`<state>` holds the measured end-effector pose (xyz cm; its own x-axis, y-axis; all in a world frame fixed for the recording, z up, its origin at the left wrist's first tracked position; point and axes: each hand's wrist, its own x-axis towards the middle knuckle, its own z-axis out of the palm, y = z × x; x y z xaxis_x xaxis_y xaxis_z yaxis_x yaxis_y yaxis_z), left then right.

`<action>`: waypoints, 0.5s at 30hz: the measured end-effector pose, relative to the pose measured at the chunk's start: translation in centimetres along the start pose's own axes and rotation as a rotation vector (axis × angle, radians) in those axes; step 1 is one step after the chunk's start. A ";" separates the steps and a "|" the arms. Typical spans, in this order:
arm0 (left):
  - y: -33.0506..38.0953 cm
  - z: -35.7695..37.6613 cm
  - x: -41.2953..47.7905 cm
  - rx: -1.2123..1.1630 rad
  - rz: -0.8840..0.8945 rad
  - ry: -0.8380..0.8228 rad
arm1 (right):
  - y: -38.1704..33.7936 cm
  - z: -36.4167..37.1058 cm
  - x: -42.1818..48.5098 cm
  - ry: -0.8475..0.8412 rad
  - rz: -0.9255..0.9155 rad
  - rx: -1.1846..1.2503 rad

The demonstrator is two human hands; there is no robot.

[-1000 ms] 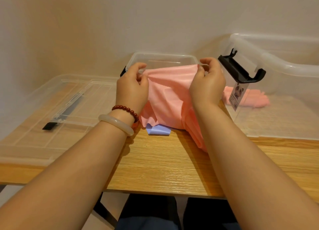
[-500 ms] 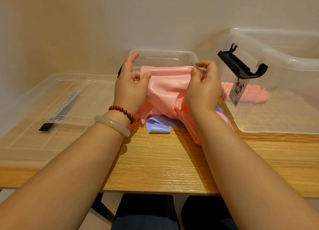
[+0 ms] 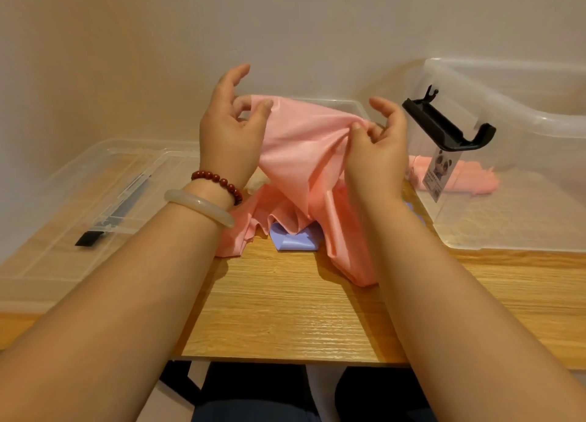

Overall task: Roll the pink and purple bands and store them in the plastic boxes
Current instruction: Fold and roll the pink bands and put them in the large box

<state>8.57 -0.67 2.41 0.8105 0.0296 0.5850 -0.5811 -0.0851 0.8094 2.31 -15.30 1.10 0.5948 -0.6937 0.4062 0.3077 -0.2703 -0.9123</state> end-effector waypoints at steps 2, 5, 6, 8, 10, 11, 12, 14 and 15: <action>0.0 -0.1 -0.8 -0.089 -0.047 -0.109 | -0.2 0.1 0.5 -0.021 0.044 0.069; -0.5 -0.2 -2.1 -0.056 -0.032 -0.278 | -0.9 0.3 1.0 -0.063 -0.004 0.061; -0.7 -0.3 -2.2 -0.041 -0.042 -0.286 | -1.1 0.3 1.1 -0.053 -0.025 0.044; -0.9 -0.6 -1.8 -0.018 -0.065 -0.198 | -1.5 0.2 1.4 -0.011 -0.042 0.020; -0.8 -0.8 -1.1 0.023 -0.074 -0.090 | -1.6 0.1 1.6 0.012 -0.036 0.010; -0.6 -0.8 -0.8 0.028 -0.083 -0.068 | -1.6 0.1 1.6 -0.002 -0.023 0.017; -0.4 -0.8 -0.5 0.022 -0.095 -0.064 | -1.7 0.2 1.5 -0.033 -0.005 0.031; 0.0 -0.9 0.2 -0.037 -0.123 -0.090 | -1.8 0.5 1.3 -0.072 -0.009 -0.013; 0.2 -0.9 0.5 -0.072 -0.131 -0.126 | -1.8 0.6 1.3 -0.073 -0.020 -0.051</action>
<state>8.76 0.26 2.86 0.8800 -0.0897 0.4665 -0.4697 -0.0175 0.8827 2.99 -15.29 3.36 0.6417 -0.6383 0.4253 0.2831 -0.3182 -0.9048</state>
